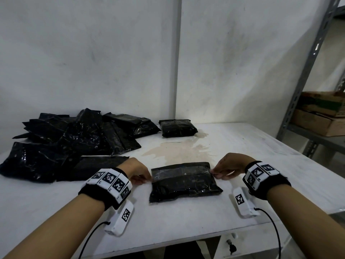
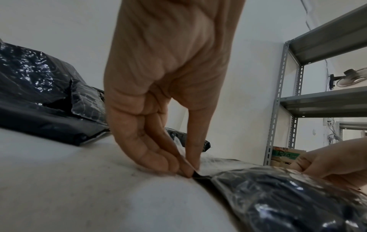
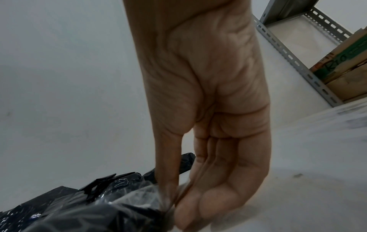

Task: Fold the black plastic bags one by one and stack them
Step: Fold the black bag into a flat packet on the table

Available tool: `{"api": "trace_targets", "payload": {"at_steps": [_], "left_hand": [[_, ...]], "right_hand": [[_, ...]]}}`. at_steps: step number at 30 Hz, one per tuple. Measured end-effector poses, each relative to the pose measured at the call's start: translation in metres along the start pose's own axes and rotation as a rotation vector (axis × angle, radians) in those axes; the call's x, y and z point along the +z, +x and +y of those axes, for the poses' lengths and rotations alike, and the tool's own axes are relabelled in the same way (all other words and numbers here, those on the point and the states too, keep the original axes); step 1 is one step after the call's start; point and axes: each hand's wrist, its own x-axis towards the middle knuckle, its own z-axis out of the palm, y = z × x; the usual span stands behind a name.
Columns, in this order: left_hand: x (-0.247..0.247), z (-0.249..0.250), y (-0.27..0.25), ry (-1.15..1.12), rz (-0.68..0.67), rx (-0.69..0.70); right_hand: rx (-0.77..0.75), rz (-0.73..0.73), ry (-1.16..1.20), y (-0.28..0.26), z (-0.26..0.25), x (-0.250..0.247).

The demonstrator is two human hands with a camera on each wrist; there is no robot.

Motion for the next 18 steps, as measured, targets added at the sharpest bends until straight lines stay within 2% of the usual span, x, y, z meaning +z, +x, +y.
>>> {"api": "trace_targets", "payload": {"at_steps": [10,18], "left_hand": [[0.0013,0.0011,-0.0007,-0.003,0.020,0.019],[-0.0036,-0.0023,0.0004,-0.002,0.002,-0.021]], "right_hand": [[0.030,-0.069,0.050,0.0005,0.0000,-0.0027],[0.047,-0.032,0.062,-0.0012,-0.0018,-0.0065]]}}
